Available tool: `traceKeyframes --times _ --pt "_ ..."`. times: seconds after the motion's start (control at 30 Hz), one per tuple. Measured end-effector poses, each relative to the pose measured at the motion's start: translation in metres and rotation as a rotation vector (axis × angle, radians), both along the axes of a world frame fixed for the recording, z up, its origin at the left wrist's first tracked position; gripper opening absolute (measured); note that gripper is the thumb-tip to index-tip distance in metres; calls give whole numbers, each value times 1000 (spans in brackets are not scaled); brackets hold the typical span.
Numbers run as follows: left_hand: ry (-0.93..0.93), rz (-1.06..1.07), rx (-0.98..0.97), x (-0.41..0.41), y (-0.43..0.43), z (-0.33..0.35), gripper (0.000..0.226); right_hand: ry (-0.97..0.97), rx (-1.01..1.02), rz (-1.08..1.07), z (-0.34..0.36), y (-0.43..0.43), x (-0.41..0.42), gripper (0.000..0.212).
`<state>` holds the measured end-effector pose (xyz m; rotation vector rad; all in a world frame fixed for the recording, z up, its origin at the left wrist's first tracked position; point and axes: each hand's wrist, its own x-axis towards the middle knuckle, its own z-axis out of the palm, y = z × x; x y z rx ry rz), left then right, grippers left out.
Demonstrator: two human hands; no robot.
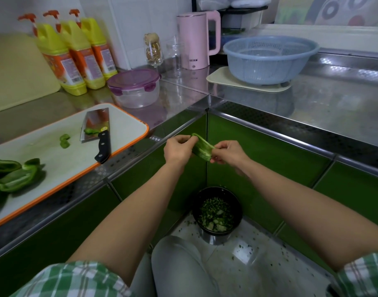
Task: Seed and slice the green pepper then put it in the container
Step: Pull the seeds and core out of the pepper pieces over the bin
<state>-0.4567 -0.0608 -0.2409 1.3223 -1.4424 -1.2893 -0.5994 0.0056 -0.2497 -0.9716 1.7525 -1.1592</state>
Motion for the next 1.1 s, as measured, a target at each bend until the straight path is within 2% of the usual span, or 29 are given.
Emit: traceKeyframes --times 0.13,0.23,0.3,0.37,0.47,0.6,0.8,0.93,1.1 --pt "-6 8 -9 -1 1 2 24 69 64 -40 -5 4 -4 13" --pt "10 47 10 5 -1 4 31 20 52 -102 -9 12 -17 22" --pt "15 54 19 7 -2 2 30 0 55 -69 -8 15 -20 20" --pt "15 52 25 4 0 1 29 -23 41 9 -6 14 -17 28" --pt "9 47 21 -4 4 0 29 25 -8 86 1 12 -5 20" --pt "-16 32 3 -5 5 2 27 30 -27 46 3 8 -1 7" --pt "-30 1 -26 -3 5 4 25 -85 43 -26 6 5 2 8" --pt "-136 -57 -113 -7 10 5 23 -21 125 -84 10 2 7 12" --pt "-153 34 -101 1 7 9 26 -31 95 -97 0 9 -5 22"
